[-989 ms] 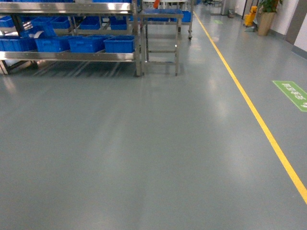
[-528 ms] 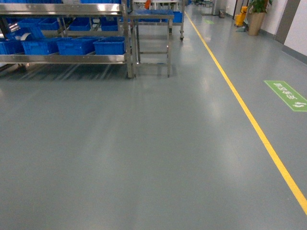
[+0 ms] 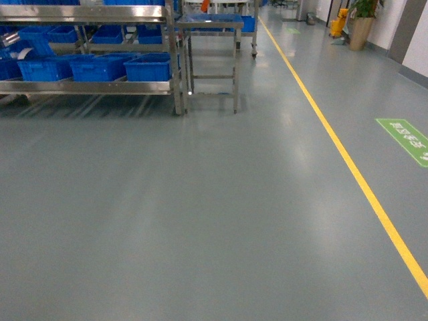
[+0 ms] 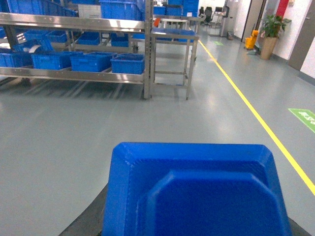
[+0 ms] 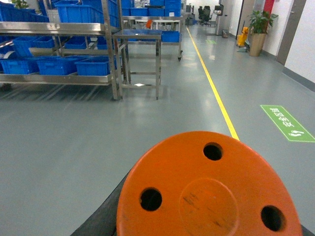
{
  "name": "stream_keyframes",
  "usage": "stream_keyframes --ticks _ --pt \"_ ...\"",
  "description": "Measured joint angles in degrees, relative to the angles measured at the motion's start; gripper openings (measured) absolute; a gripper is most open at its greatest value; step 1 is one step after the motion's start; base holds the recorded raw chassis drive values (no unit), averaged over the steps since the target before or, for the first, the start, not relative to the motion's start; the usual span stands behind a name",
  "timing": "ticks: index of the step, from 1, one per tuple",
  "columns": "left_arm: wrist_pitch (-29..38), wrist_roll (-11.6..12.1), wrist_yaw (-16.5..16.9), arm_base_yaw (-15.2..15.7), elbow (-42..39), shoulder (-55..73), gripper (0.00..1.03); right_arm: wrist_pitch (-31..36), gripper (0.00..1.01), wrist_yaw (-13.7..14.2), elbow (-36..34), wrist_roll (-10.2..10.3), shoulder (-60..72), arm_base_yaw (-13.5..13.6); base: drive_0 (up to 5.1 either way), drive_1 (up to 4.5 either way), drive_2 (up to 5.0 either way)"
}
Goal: Sort blue parts and orange caps into right shelf containers
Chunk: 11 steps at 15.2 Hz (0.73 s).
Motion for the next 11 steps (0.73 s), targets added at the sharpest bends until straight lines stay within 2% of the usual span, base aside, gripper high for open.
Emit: stream_keyframes --ticks 11 --pt "0.0 0.0 -0.1 0.0 0.0 0.0 0.41 0.2 0.43 0.0 0.0 0.0 0.0 0.0 -0.1 4.27 -4.4"
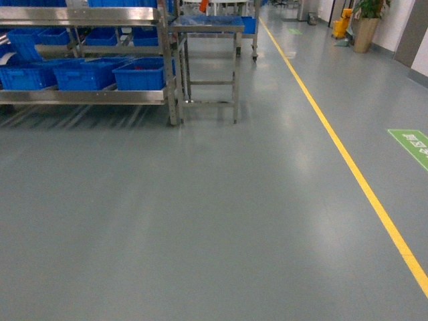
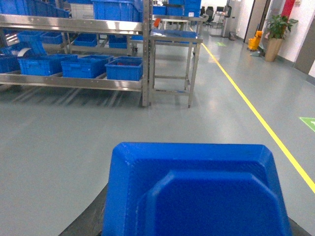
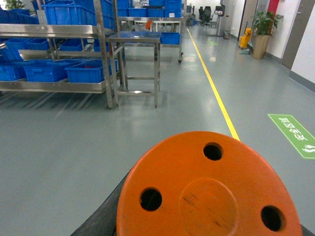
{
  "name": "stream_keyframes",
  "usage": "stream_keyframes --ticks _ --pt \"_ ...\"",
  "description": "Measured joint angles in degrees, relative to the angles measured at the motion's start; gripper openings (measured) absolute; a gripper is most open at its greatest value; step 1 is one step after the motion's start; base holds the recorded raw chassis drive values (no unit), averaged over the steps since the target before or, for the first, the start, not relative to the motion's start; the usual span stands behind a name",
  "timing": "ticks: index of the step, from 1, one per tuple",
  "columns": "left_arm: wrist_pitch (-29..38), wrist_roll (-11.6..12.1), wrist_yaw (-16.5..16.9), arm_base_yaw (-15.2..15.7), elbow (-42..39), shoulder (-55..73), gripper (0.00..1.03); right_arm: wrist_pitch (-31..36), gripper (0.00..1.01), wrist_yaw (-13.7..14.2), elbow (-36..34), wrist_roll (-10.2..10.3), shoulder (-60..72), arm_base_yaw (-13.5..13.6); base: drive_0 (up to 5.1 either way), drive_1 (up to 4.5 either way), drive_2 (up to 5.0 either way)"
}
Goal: Sort blue parts and orange caps into right shelf containers
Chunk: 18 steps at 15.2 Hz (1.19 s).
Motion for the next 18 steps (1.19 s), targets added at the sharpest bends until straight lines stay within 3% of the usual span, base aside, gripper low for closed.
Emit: stream_keyframes --ticks 18 --pt "0.0 0.0 0.1 0.0 0.0 0.0 0.41 -0.3 0.43 0.0 0.0 0.0 0.0 0.0 0.0 4.33 -4.3"
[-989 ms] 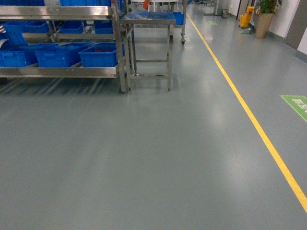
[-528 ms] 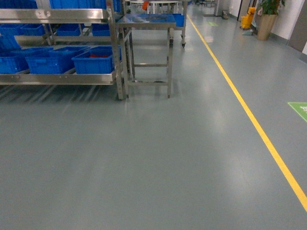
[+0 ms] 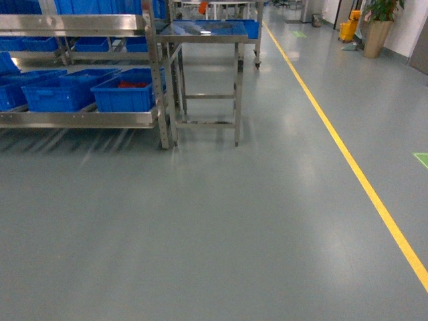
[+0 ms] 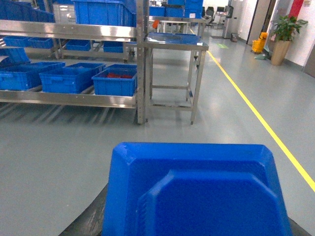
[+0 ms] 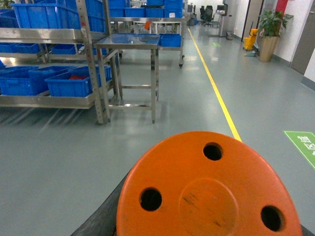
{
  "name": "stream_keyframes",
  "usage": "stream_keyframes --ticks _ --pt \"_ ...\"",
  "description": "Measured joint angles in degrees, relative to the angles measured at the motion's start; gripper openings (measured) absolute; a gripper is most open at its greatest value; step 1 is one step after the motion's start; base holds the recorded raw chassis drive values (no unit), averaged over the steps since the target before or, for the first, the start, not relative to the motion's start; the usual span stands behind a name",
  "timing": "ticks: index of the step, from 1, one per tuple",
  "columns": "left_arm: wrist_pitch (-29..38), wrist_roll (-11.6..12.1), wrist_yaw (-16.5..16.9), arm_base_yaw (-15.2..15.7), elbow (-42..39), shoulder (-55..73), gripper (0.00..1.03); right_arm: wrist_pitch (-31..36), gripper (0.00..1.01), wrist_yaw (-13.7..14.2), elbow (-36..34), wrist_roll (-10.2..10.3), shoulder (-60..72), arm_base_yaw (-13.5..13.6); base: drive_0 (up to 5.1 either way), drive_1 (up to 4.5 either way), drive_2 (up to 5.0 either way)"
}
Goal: Sort blue parts and orange caps into right shelf containers
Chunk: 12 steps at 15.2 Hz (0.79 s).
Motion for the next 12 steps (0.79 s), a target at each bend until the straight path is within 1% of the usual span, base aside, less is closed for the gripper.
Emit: stream_keyframes --ticks 12 --pt "0.0 0.0 0.0 0.0 0.0 0.0 0.41 0.0 0.43 0.0 0.0 0.0 0.0 0.0 0.0 4.33 -4.3"
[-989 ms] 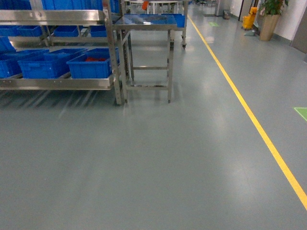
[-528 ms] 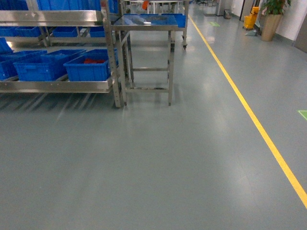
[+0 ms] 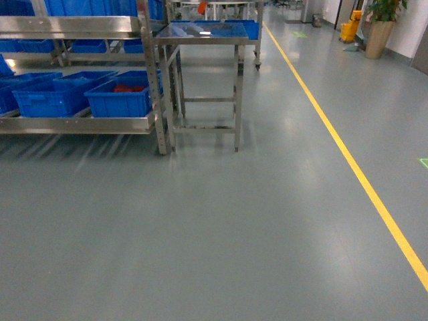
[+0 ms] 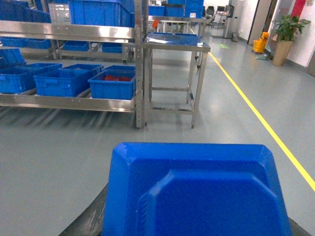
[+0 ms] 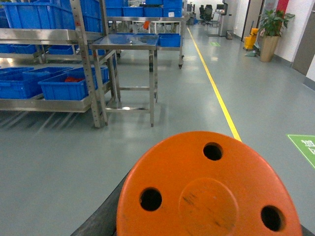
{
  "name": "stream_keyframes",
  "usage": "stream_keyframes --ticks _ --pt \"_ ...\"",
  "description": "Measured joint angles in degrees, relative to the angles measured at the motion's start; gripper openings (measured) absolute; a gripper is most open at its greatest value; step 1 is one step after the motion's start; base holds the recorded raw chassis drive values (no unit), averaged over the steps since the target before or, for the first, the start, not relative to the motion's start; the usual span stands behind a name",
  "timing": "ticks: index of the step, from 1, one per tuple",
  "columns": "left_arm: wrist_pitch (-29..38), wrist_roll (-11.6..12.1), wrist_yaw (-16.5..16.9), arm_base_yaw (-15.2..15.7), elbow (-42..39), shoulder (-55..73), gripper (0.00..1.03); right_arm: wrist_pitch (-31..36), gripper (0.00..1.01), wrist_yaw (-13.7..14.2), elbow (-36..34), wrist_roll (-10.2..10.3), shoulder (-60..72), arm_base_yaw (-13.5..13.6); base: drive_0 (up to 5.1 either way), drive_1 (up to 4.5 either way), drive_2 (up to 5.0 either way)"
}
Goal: Sort blue parts and orange caps into right shelf containers
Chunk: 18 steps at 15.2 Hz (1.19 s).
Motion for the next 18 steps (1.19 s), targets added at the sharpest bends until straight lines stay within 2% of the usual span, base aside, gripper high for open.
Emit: stream_keyframes --ticks 18 --pt "0.0 0.0 0.0 0.0 0.0 0.0 0.41 0.0 0.43 0.0 0.0 0.0 0.0 0.0 0.0 4.34 -4.3"
